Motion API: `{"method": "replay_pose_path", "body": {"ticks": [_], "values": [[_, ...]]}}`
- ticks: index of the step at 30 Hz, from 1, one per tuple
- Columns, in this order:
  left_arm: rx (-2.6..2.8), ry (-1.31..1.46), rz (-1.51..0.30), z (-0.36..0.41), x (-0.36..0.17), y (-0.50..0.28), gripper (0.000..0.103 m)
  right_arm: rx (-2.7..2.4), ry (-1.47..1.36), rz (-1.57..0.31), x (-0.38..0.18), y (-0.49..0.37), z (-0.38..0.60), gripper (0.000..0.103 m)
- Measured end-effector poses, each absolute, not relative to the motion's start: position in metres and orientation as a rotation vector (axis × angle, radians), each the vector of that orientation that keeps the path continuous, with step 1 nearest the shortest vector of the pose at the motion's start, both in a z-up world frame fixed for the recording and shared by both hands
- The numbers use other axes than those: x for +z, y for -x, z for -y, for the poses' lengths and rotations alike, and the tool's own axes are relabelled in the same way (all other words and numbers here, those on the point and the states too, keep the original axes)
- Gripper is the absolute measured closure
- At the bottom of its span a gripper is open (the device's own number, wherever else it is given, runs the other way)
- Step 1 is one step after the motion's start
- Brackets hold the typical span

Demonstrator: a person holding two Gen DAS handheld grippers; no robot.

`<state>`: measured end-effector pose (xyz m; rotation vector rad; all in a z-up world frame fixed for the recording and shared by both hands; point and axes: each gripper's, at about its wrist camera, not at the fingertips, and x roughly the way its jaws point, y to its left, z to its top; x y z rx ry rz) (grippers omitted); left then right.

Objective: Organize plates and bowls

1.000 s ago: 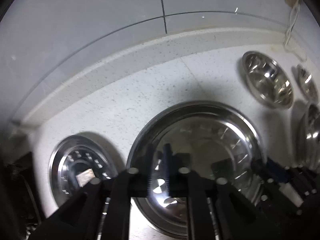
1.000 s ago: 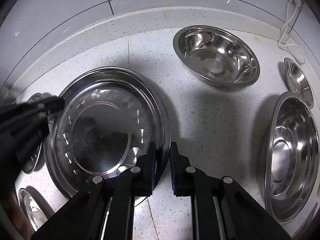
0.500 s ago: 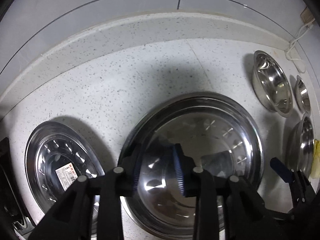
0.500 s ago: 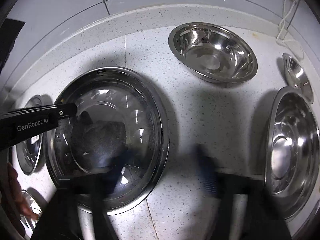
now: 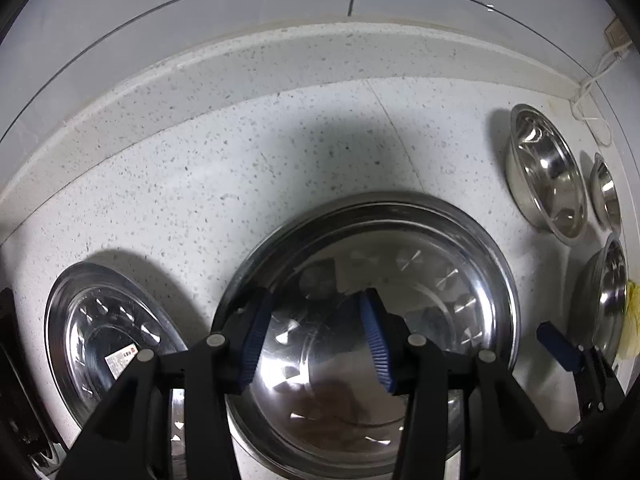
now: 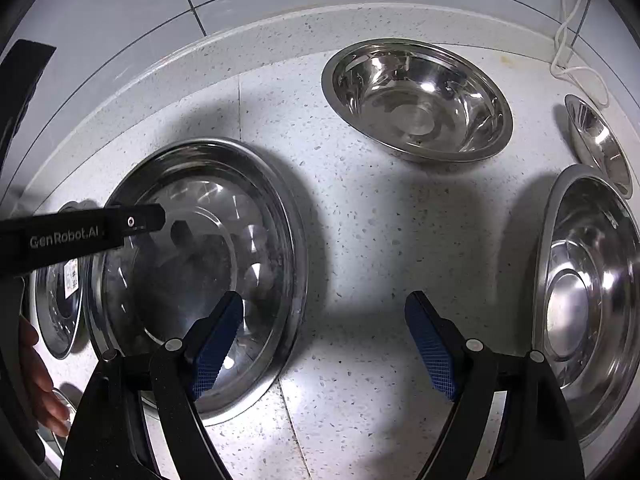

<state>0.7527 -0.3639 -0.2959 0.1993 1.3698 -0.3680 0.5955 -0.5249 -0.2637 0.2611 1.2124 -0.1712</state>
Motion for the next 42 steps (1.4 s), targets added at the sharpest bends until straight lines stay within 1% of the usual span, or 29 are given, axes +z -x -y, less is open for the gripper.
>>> {"method": "replay_pose_path", "body": {"ticks": [5, 8, 11, 22, 24, 25, 26, 27, 28, 30, 33, 37, 42], "values": [[-0.359, -0.208, -1.357, 0.365, -0.289, -0.757, 0.058, -0.166, -0.263, -1.213, -0.266, -0.598, 0.524, 0.024], [-0.341, -0.243, -1.307, 0.364, -0.275, -0.743, 0.058, -0.163, -0.262, -1.207, -0.262, -0.598, 0.523, 0.024], [-0.321, -0.284, -1.264, 0.361, -0.266, -0.745, 0.058, -0.159, -0.266, -1.198, -0.256, -0.598, 0.524, 0.024], [-0.340, -0.222, -1.353, 0.347, -0.287, -0.761, 0.058, -0.151, -0.291, -1.217, -0.263, -0.606, 0.522, 0.025], [-0.347, -0.211, -1.371, 0.345, -0.292, -0.764, 0.060, -0.166, -0.268, -1.210, -0.263, -0.608, 0.518, 0.039], [-0.347, -0.208, -1.375, 0.344, -0.293, -0.764, 0.060, -0.172, -0.251, -1.207, -0.262, -0.608, 0.516, 0.051], [-0.341, -0.215, -1.368, 0.344, -0.293, -0.764, 0.065, -0.174, -0.240, -1.206, -0.261, -0.609, 0.514, 0.068], [-0.325, -0.227, -1.363, 0.348, -0.295, -0.760, 0.074, -0.174, -0.235, -1.206, -0.260, -0.610, 0.513, 0.077], [-0.316, -0.226, -1.362, 0.348, -0.294, -0.761, 0.076, -0.174, -0.229, -1.211, -0.260, -0.611, 0.512, 0.086], [-0.318, -0.200, -1.379, 0.346, -0.294, -0.761, 0.082, -0.183, -0.220, -1.220, -0.259, -0.613, 0.511, 0.086], [-0.350, -0.226, -1.394, 0.347, -0.293, -0.756, 0.084, -0.198, -0.236, -1.221, -0.256, -0.612, 0.518, 0.089], [-0.354, -0.247, -1.389, 0.350, -0.291, -0.742, 0.086, -0.217, -0.226, -1.233, -0.252, -0.611, 0.524, 0.090], [-0.348, -0.245, -1.354, 0.349, -0.272, -0.724, 0.086, -0.216, -0.204, -1.221, -0.237, -0.603, 0.522, 0.090]]}}
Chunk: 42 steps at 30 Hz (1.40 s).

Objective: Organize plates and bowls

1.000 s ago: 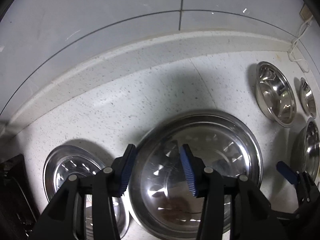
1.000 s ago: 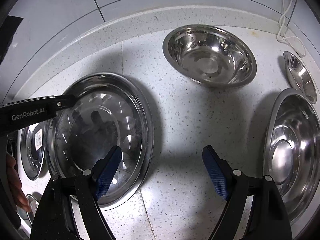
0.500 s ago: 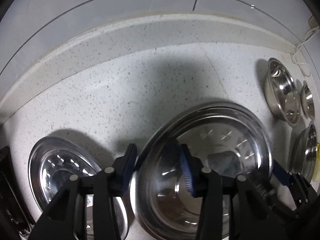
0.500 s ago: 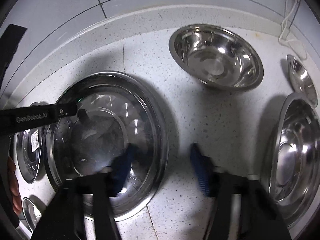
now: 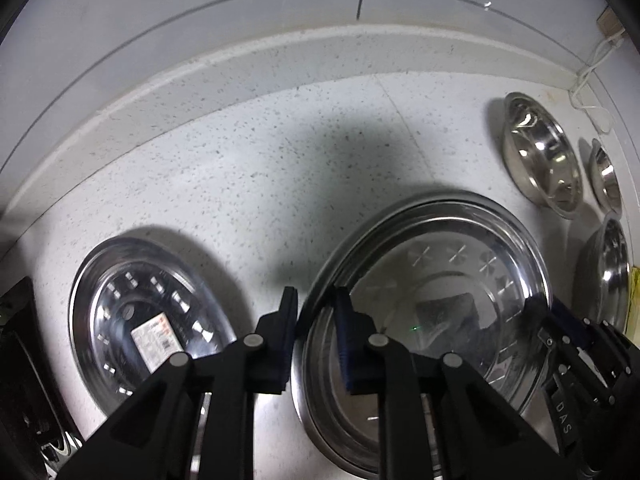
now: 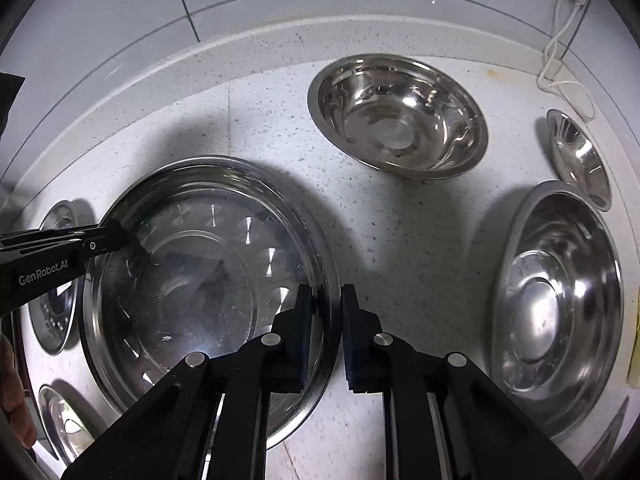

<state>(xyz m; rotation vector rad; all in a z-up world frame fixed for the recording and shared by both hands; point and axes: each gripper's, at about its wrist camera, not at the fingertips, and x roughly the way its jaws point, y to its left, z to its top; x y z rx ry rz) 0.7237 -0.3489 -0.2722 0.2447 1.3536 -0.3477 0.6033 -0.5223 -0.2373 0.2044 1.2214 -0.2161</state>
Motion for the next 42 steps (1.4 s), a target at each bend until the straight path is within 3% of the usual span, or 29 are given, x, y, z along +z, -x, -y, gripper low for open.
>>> {"method": "replay_pose_path", "body": {"ticks": [6, 12, 24, 42], "values": [[-0.331, -0.246, -1.294, 0.328, -0.235, -0.687, 0.086, -0.188, -0.180, -1.181, -0.202, -0.571, 0.506, 0.091], [-0.262, -0.232, -1.253, 0.256, -0.205, -0.639, 0.086, -0.118, -0.151, -1.164, -0.181, -0.535, 0.453, 0.090], [-0.092, -0.189, -1.313, 0.115, -0.229, -0.542, 0.085, 0.067, -0.020, -1.233, -0.202, -0.477, 0.323, 0.090], [-0.061, -0.203, -1.300, 0.098, -0.253, -0.520, 0.088, 0.114, 0.053, -1.300, -0.241, -0.465, 0.287, 0.092]]}}
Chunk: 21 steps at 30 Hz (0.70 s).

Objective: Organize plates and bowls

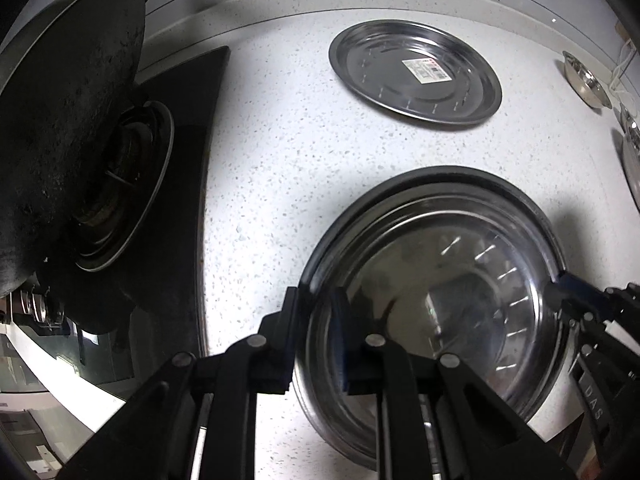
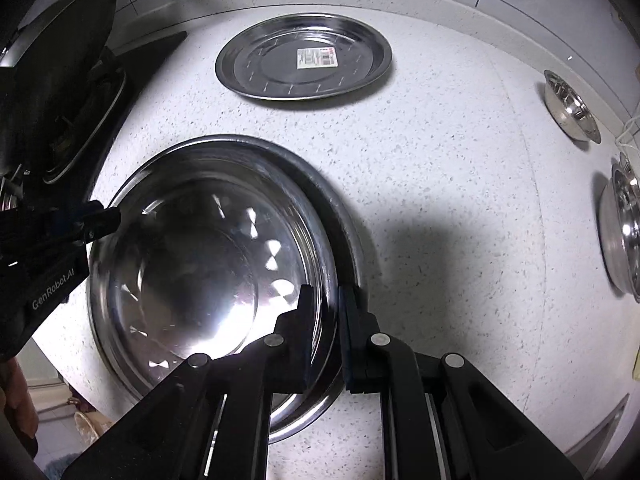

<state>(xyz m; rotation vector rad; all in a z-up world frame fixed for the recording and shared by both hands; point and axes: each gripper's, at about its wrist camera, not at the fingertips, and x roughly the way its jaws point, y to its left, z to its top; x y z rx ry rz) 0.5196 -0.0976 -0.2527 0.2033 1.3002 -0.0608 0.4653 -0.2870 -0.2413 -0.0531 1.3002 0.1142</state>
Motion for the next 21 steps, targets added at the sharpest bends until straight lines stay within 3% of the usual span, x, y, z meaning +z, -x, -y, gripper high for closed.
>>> {"method": "replay_pose_path", "body": {"ticks": [3, 4, 5, 7, 18, 21], "values": [[-0.024, -0.186, -1.299, 0.093, -0.250, -0.522, 0.087, 0.123, 0.021, -1.295, -0.237, -0.465, 0.291, 0.088], [-0.011, -0.174, -1.295, 0.090, -0.246, -0.522, 0.087, 0.132, 0.012, -1.295, -0.236, -0.468, 0.292, 0.082], [-0.002, -0.157, -1.289, 0.087, -0.241, -0.523, 0.087, 0.138, 0.002, -1.293, -0.233, -0.469, 0.293, 0.062], [0.002, -0.106, -1.268, 0.081, -0.225, -0.526, 0.087, 0.114, 0.019, -1.261, -0.222, -0.470, 0.296, 0.032], [-0.096, 0.076, -1.249, 0.100, -0.188, -0.625, 0.054, 0.098, -0.073, -1.127, -0.166, -0.557, 0.338, 0.025], [-0.091, 0.087, -1.272, 0.113, -0.197, -0.660, 0.053, 0.094, -0.106, -1.127, -0.170, -0.596, 0.343, 0.022]]}}
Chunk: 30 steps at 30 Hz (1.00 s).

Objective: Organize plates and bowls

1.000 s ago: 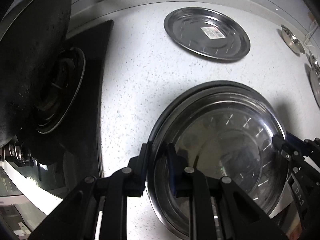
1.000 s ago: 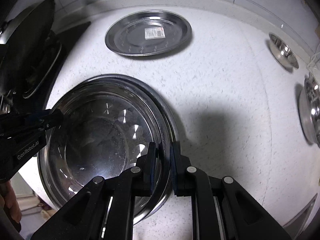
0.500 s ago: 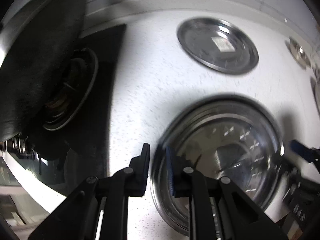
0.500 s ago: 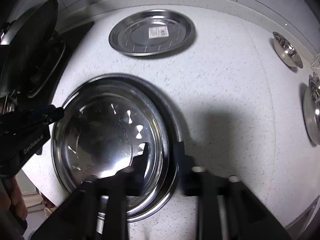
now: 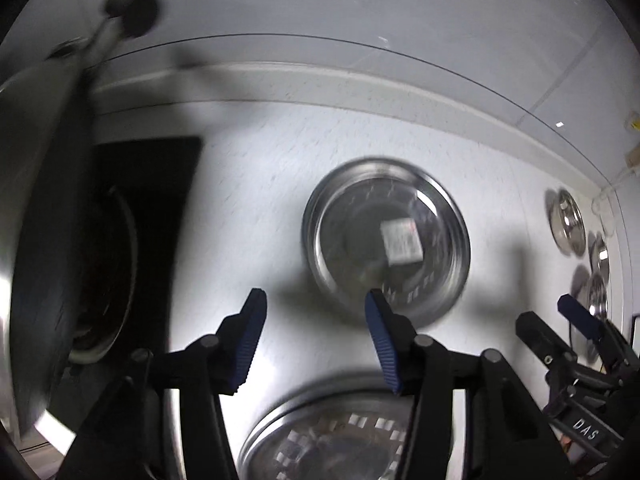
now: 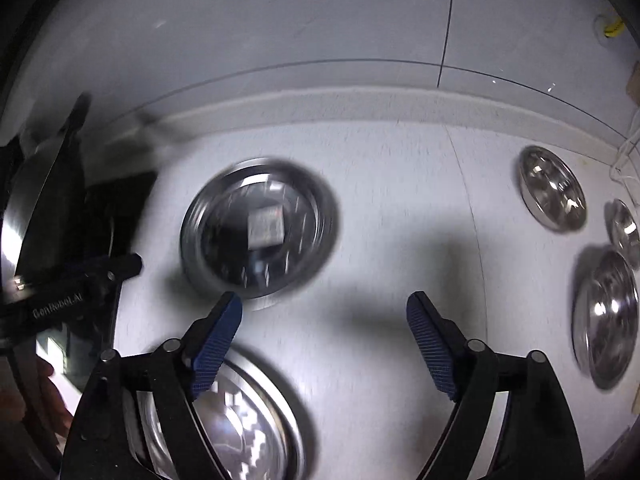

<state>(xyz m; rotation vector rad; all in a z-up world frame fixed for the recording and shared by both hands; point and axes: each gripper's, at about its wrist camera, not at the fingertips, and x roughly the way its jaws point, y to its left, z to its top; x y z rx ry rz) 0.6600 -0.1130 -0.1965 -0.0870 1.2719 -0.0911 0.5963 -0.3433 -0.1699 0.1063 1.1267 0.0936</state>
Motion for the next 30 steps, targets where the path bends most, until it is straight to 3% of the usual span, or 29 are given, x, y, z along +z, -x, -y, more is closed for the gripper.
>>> {"method": "replay_pose_path", "body": {"ticks": [10, 23, 24, 25, 26, 28, 29, 30], "values": [[-0.042, 0.102, -1.359, 0.135, -0.246, -0.717, 0.053, 0.067, -0.212, -1.240, -0.222, -0.670, 0.354, 0.022], [-0.015, 0.113, -1.374, 0.136, -0.259, -0.733, 0.053, 0.064, -0.180, -1.277, -0.253, -0.689, 0.341, 0.024], [-0.014, 0.116, -1.380, 0.136, -0.261, -0.729, 0.054, 0.062, -0.178, -1.285, -0.257, -0.690, 0.340, 0.027], [-0.013, 0.121, -1.384, 0.135, -0.263, -0.729, 0.055, 0.061, -0.174, -1.295, -0.260, -0.689, 0.339, 0.037], [-0.007, 0.116, -1.381, 0.136, -0.264, -0.729, 0.065, 0.054, -0.157, -1.295, -0.261, -0.689, 0.337, 0.043], [-0.002, 0.096, -1.367, 0.134, -0.268, -0.728, 0.091, 0.064, -0.119, -1.288, -0.261, -0.688, 0.333, 0.084], [-0.011, 0.102, -1.367, 0.134, -0.269, -0.728, 0.091, 0.066, -0.117, -1.296, -0.261, -0.688, 0.332, 0.091], [-0.011, 0.082, -1.364, 0.136, -0.269, -0.727, 0.091, 0.065, -0.114, -1.307, -0.261, -0.688, 0.331, 0.091]]}}
